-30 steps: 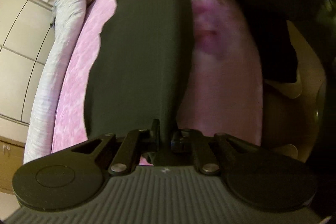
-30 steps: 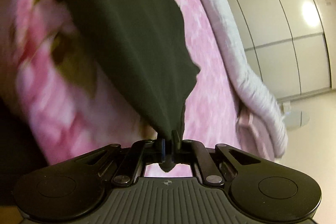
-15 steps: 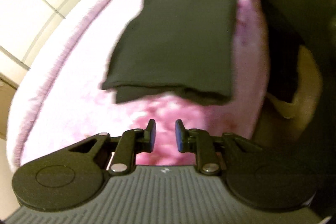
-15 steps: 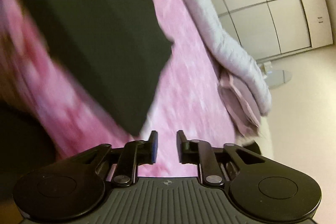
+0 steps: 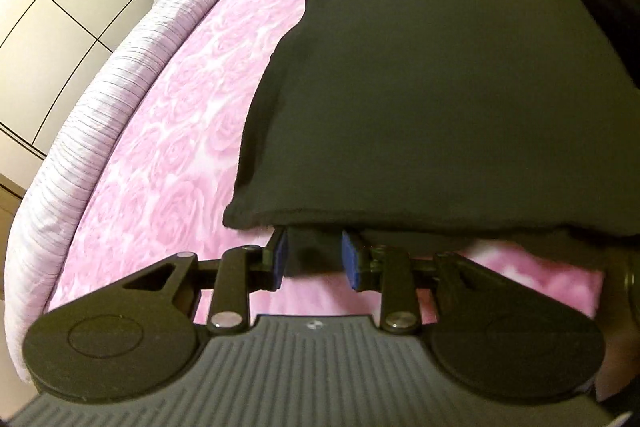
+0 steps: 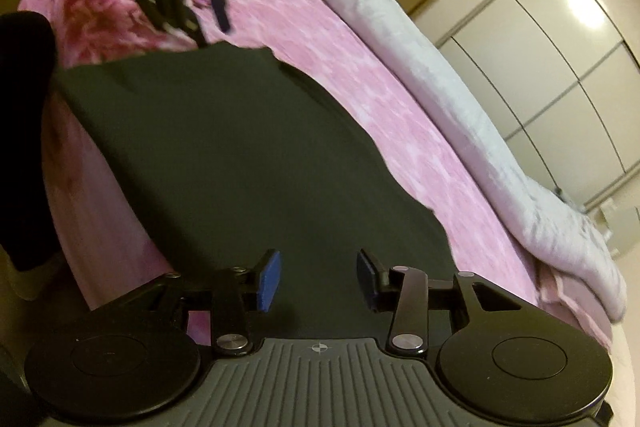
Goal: Fold clothes
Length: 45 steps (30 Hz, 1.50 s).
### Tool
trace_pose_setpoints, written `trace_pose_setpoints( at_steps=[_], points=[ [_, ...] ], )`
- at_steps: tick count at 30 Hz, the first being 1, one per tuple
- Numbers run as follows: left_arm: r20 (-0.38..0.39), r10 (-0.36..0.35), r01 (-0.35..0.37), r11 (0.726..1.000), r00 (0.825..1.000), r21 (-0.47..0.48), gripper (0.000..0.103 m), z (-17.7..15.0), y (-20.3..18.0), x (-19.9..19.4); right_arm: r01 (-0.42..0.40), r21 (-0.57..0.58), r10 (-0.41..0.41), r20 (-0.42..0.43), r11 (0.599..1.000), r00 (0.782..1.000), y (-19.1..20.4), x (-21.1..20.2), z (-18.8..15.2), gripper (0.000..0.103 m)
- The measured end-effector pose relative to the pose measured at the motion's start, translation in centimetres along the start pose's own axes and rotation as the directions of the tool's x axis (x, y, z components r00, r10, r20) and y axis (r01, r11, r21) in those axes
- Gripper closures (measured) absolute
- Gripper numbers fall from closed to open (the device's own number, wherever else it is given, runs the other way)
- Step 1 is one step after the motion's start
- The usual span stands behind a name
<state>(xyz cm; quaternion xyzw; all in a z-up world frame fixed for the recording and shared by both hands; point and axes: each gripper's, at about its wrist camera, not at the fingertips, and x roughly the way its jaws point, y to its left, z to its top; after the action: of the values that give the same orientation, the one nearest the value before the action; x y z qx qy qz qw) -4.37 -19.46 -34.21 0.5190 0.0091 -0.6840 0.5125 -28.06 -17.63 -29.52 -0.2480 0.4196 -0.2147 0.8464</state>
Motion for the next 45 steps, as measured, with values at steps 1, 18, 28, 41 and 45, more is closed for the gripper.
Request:
trace_pose_setpoints(
  at_steps=[1,18,28,41,45],
  points=[
    [0.008,-0.001,0.001,1.000,1.000,-0.001,0.077,-0.1,0.1,0.3,-0.006,-0.006,0.006,0.006,1.000,1.000,0.0,0.6,0.2,0.061],
    [0.117,0.159,-0.191,0.914,0.980,0.358,0.073,-2.6,-2.6,0.6,-0.047,-0.071,0.052,0.074,0.996,0.996,4.0,1.2,4.1,0.056],
    [0.143,0.198,-0.244,0.787,0.970,0.567,0.101,-2.5,-4.1,0.9,-0.030,-0.025,0.031,0.054,0.999,0.998,3.1,1.3,3.5,0.055],
    [0.107,0.222,-0.239,0.739,0.969,0.630,0.099,-6.1,-6.0,1.6,-0.084,0.006,0.083,0.074,0.996,0.994,2.6,0.4,4.6,0.054],
    [0.078,0.247,-0.244,0.762,0.966,0.600,0.086,-8.1,-4.7,-0.2,-0.158,0.025,0.155,0.088,0.987,0.984,2.8,-0.5,4.9,0.053]
  ],
)
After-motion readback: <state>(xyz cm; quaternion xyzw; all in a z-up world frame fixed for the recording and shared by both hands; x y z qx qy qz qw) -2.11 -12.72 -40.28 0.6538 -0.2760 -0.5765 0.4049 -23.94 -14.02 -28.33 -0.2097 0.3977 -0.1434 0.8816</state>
